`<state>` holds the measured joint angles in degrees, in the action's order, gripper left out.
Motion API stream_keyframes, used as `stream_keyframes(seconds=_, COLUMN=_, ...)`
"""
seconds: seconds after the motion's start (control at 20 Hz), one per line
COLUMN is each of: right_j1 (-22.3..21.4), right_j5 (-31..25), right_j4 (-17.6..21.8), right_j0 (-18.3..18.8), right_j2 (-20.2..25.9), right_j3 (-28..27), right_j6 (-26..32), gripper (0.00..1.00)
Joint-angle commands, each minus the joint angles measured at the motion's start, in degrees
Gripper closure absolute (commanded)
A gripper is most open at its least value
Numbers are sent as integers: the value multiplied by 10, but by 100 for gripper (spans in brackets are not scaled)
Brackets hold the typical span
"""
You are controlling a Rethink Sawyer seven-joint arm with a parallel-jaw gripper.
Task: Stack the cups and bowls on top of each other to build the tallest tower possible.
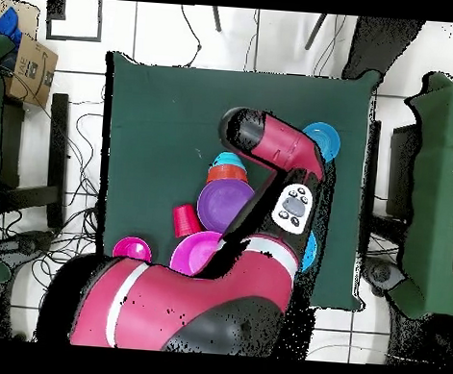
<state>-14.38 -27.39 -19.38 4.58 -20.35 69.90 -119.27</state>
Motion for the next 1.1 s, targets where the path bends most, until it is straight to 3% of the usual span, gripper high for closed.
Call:
stream_keyframes(seconds=0.05, right_j1=-15, right_j5=15, right_j4=33, right_j0=18, right_j2=89, right_j3=53, right_j6=-8, gripper=0)
stream_keyframes(seconds=0.75, right_j1=-100, right_j5=27, right_j4=52, right_j0=48, right_j2=132, right_j3=159, right_j6=20, gripper=0)
stream_keyframes(seconds=1.1, right_j1=-92, right_j5=64, right_j4=86, right_j0=68, right_j2=127, right_j3=153, right_j6=27, gripper=0)
